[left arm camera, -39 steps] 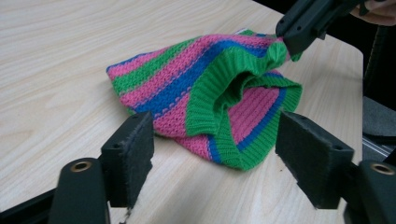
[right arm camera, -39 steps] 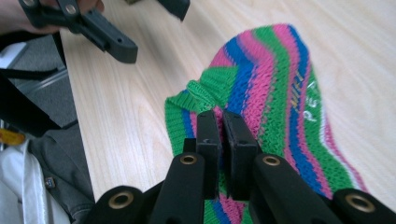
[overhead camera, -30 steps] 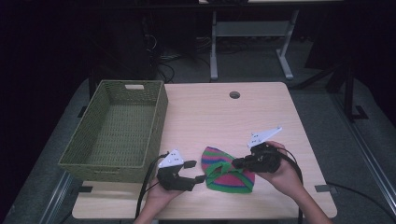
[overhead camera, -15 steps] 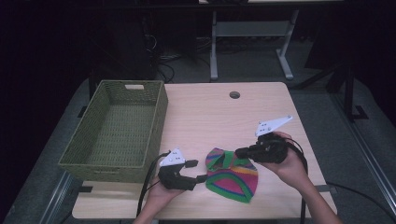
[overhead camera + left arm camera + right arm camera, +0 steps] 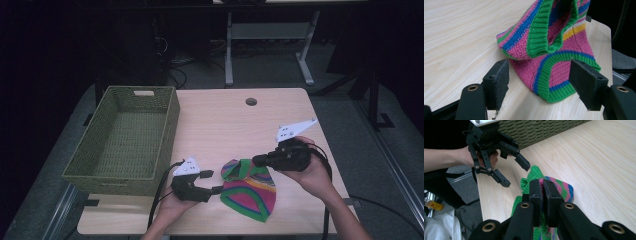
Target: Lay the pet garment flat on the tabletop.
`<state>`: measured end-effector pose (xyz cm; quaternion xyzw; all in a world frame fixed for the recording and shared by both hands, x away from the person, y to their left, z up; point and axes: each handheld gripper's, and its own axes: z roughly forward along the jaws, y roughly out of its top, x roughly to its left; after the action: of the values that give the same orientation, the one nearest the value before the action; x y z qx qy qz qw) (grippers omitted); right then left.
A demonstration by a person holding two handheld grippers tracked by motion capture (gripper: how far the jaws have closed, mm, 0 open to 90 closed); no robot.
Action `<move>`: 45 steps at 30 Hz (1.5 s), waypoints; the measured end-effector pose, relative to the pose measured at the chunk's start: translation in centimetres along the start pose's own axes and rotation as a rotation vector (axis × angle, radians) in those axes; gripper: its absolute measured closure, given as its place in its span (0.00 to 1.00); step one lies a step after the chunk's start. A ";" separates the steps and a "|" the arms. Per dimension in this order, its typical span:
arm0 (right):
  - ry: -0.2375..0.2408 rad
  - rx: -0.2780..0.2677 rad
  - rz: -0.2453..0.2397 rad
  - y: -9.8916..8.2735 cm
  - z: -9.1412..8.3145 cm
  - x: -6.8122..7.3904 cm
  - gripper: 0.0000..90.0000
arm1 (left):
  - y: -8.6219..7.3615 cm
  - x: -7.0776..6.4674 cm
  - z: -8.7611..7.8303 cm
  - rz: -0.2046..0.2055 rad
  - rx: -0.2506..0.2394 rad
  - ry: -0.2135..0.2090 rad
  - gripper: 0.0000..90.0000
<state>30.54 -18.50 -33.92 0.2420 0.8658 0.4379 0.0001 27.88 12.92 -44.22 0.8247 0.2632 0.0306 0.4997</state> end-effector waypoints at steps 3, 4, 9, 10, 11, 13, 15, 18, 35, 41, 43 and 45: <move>0.003 -0.010 0.000 0.1 -0.3 0.0 0.95 | 0.1 0.1 0.1 0.003 0.001 0.003 0.36; 0.005 -0.012 -0.002 0.1 -0.4 -0.1 0.95 | 0.2 0.1 0.3 0.009 0.004 0.008 0.36; 0.007 -0.016 -0.009 0.4 -0.8 0.0 0.95 | 0.6 0.2 0.9 0.023 0.008 0.005 0.35; 0.009 -0.020 -0.011 0.4 -0.9 0.1 0.95 | 0.7 0.2 1.1 0.025 0.006 0.003 0.36; 0.011 -0.018 -0.016 0.5 -1.0 0.1 0.95 | 0.7 0.3 1.2 0.032 0.006 0.001 0.37; 0.013 -0.018 -0.019 0.7 -1.1 0.2 0.95 | 0.7 0.4 1.5 0.043 0.006 -0.004 0.39; 0.014 -0.019 -0.024 0.9 -1.1 0.2 0.95 | 0.7 0.5 1.8 0.061 0.001 -0.011 0.41; 0.017 -0.016 -0.028 1.1 -1.1 0.2 0.95 | 0.7 0.9 2.2 0.073 -0.006 0.003 0.42; 0.003 -0.002 -0.013 0.8 -1.3 -0.5 0.95 | 1.8 0.9 2.4 0.148 -0.072 -0.012 0.89; -0.019 0.006 -0.002 0.3 -1.4 -1.0 0.95 | 2.6 0.6 1.3 0.153 -0.107 -0.001 0.91; -0.023 0.009 0.003 0.2 -1.4 -1.2 0.95 | 2.9 0.5 0.9 0.155 -0.116 0.004 0.91; -0.032 0.013 0.005 -0.1 -1.3 -1.4 0.95 | 3.1 0.5 0.7 0.155 -0.123 0.010 0.91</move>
<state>31.51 -20.11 -33.48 0.2510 0.8679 0.4286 0.0115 29.72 11.47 -42.07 0.8102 0.1987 0.0896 0.5442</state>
